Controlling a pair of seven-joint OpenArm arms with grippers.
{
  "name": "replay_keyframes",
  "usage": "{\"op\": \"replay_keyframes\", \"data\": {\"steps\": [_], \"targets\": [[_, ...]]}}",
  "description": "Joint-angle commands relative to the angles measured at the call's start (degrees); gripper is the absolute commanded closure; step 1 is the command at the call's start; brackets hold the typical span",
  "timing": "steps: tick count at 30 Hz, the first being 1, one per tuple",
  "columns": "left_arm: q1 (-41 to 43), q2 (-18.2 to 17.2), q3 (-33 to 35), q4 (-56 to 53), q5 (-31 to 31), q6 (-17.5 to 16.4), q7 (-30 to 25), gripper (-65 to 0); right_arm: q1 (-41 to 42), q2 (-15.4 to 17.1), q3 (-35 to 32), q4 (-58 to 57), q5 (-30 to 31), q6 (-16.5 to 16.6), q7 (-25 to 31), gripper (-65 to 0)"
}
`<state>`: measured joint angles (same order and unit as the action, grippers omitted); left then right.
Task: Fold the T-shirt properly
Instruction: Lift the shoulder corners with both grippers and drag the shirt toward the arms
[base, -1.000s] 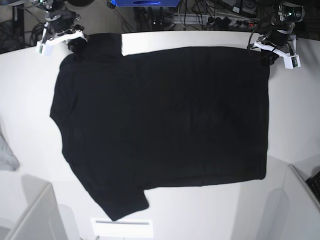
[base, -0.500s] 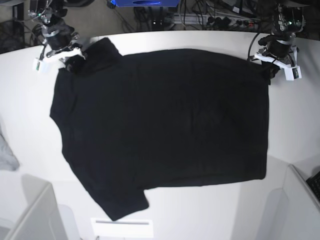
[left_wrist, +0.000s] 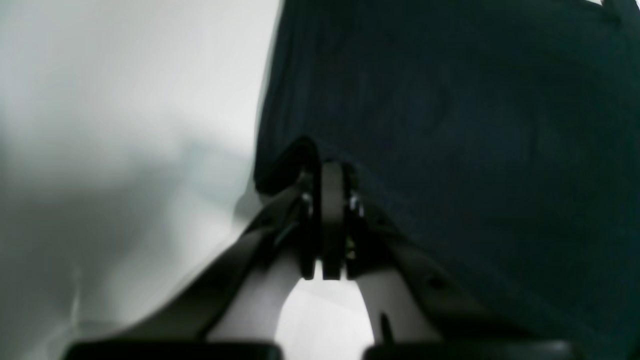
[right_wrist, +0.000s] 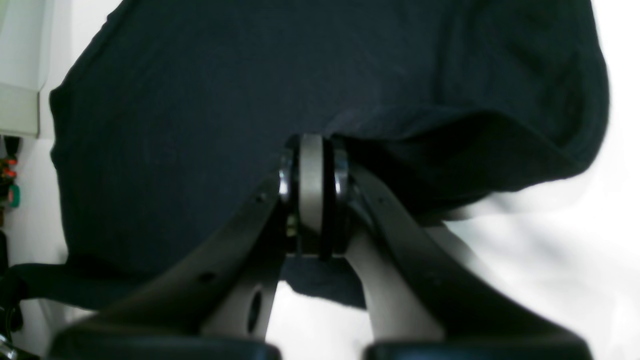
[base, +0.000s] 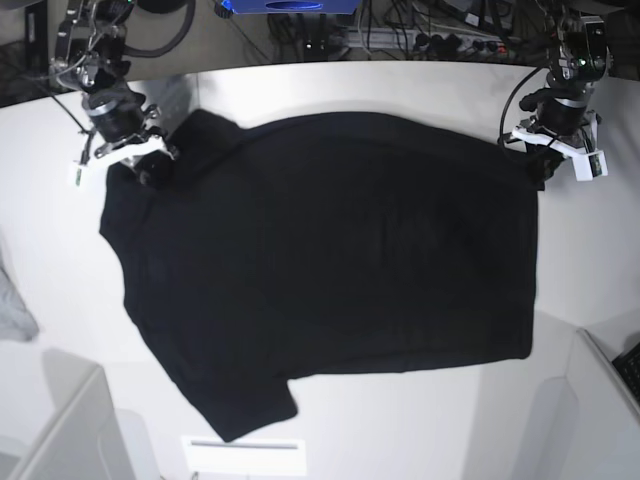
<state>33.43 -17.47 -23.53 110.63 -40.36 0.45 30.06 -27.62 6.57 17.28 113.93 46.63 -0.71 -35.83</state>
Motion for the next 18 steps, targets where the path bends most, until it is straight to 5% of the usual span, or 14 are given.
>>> {"op": "replay_keyframes", "data": {"steps": [1, 18], "targets": [[-0.1, -0.6, -0.3, 0.7, 0.0, 0.0, -1.2, 0.0, 0.8, 0.2, 0.3, 0.8, 0.5, 0.1, 0.7, 0.0], [-6.9, -0.5, -0.8, -7.4, 0.0, 0.1, -1.2, 0.0, 13.0, 0.3, -0.1, -8.1, 0.4, 0.1, -3.6, 0.0]]}}
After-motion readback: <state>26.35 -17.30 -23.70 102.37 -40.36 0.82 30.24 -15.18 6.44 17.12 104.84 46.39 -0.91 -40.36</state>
